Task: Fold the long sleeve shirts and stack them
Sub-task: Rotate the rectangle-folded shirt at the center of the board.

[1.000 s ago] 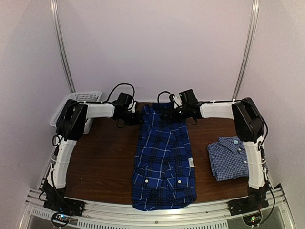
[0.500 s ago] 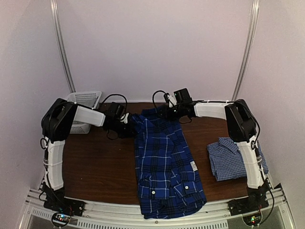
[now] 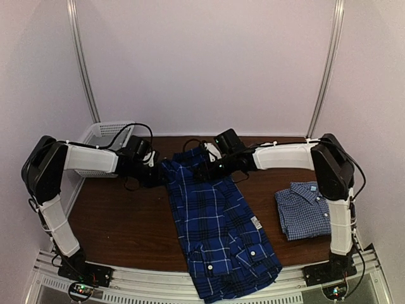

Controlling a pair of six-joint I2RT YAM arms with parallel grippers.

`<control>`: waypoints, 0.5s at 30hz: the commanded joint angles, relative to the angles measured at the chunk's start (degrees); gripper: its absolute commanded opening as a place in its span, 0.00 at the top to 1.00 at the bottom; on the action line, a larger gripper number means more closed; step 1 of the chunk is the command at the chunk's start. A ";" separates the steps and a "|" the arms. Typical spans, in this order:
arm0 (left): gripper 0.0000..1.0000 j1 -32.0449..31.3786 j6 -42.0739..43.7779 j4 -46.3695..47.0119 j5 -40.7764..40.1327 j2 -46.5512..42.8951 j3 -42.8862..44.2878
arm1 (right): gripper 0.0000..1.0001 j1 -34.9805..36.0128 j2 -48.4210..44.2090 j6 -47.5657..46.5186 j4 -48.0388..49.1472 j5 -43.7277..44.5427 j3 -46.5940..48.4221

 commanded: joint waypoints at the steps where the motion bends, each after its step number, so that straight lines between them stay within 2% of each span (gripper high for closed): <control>1: 0.75 1.46 1.70 -2.88 -4.56 -1.85 3.37 | 0.46 0.53 -8.84 2.70 1.84 3.73 -7.44; 10: 0.75 4.18 4.71 -5.12 -1.50 8.59 17.27 | 0.47 7.82 -13.73 3.76 1.92 5.50 -17.49; 15: 0.80 4.88 5.67 -7.92 -1.39 15.41 24.11 | 0.47 10.55 -14.50 3.57 1.71 7.09 -21.01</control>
